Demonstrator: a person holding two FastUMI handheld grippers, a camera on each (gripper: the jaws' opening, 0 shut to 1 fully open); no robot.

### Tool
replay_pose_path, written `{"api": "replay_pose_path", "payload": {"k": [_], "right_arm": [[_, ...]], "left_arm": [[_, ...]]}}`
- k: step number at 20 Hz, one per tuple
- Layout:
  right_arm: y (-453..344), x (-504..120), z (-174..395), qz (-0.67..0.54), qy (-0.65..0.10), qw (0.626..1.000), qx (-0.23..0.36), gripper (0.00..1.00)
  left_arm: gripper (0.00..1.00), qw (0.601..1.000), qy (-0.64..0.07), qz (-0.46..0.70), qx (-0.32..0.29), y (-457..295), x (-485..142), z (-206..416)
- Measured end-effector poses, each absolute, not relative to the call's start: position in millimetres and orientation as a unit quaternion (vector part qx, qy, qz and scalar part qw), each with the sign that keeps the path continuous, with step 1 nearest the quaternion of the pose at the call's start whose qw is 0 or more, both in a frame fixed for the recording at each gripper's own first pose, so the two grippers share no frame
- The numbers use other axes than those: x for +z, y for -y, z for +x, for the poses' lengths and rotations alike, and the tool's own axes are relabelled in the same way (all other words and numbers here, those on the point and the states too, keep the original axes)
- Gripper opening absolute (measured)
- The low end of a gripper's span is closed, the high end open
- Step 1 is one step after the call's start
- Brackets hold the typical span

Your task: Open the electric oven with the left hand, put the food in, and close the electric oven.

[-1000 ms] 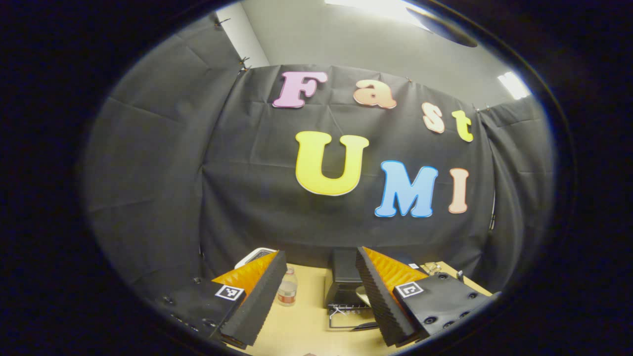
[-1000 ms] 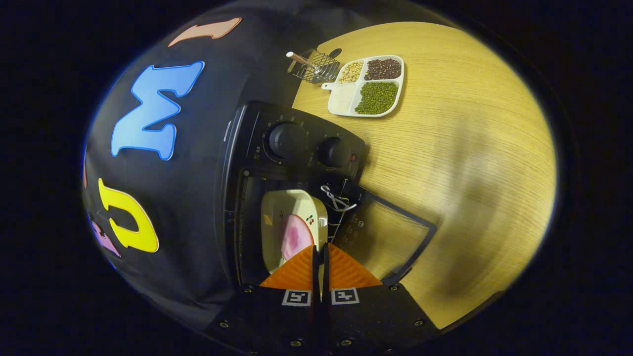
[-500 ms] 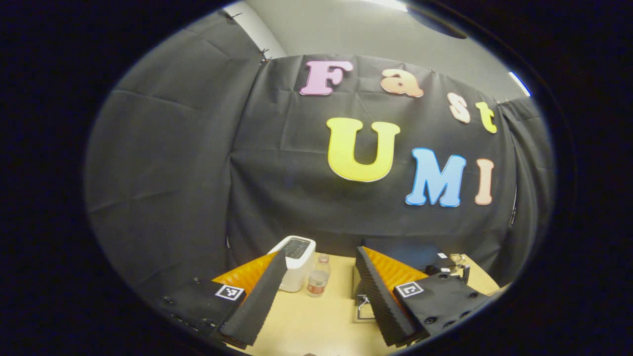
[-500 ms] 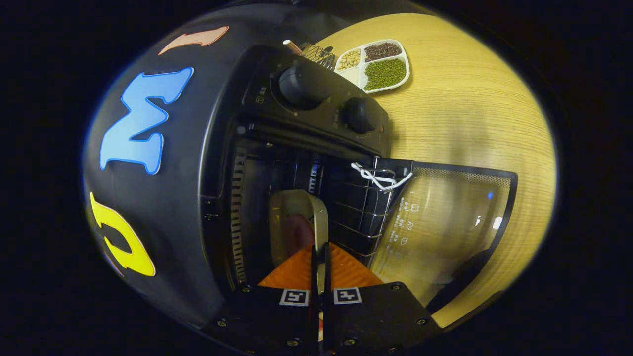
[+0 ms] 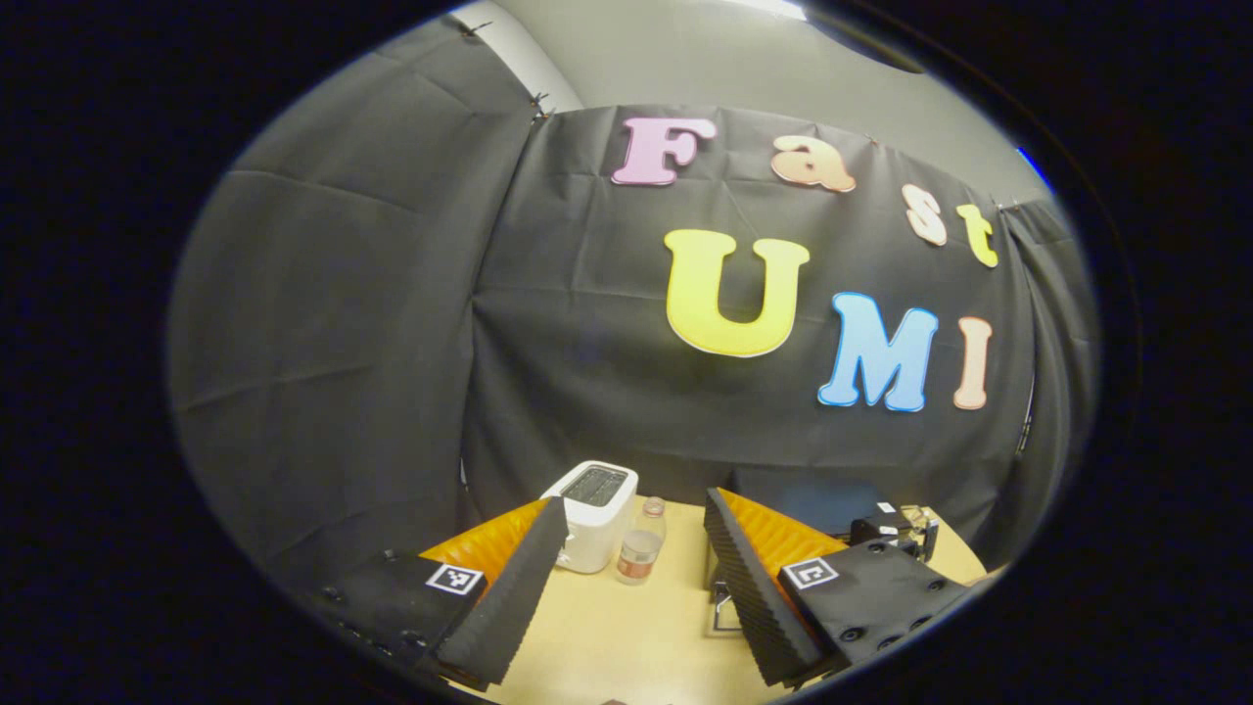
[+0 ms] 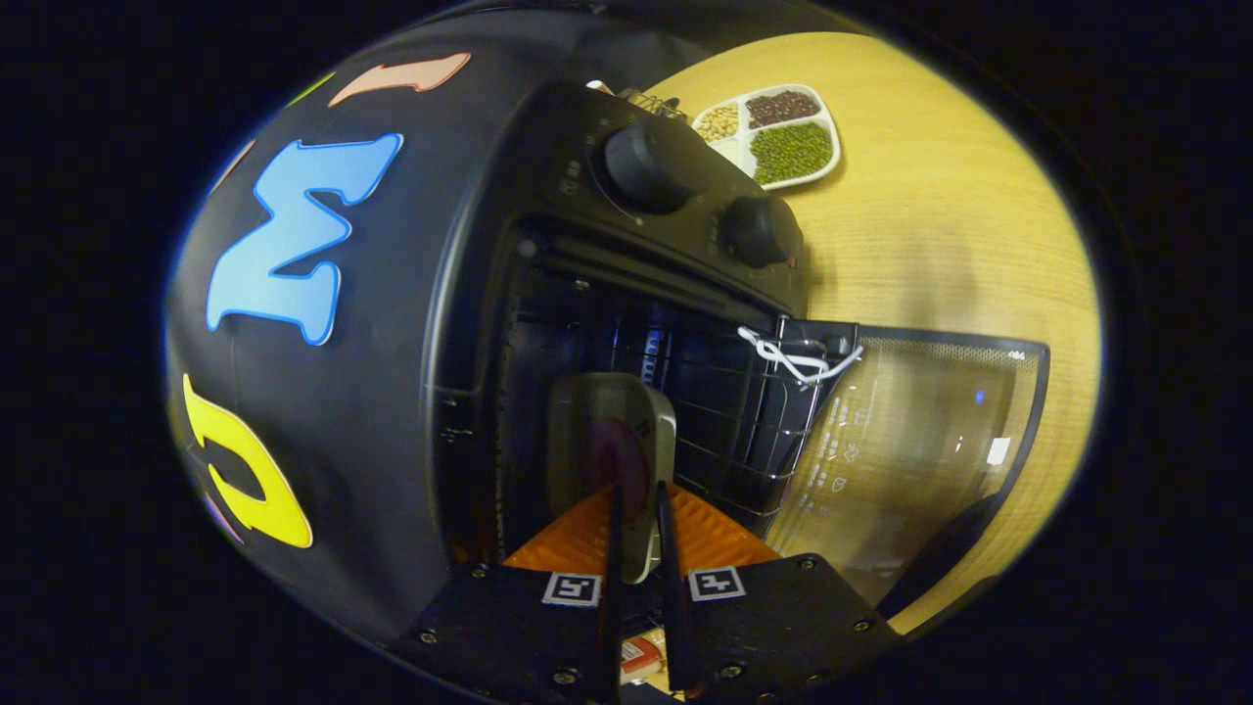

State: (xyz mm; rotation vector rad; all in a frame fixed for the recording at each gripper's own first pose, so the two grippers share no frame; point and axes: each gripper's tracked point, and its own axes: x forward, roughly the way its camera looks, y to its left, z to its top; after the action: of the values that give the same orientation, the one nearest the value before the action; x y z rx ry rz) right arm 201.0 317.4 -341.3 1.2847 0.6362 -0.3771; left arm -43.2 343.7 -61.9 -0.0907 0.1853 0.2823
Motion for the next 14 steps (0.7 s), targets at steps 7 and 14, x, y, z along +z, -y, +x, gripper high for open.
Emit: {"api": "replay_pose_path", "payload": {"k": [7,14], "right_arm": [[-295.0,-317.3,142.1,0.447,-0.341,0.822,-0.089,0.3],[-224.5,-269.4,92.1,0.227,-0.302,0.925,-0.034,0.36]], "left_arm": [[1.0,0.992,-0.087,-0.042,0.085,-281.5,-63.8,-17.6],[1.0,0.995,-0.084,-0.038,0.048,-216.0,-67.3,-9.1]]}}
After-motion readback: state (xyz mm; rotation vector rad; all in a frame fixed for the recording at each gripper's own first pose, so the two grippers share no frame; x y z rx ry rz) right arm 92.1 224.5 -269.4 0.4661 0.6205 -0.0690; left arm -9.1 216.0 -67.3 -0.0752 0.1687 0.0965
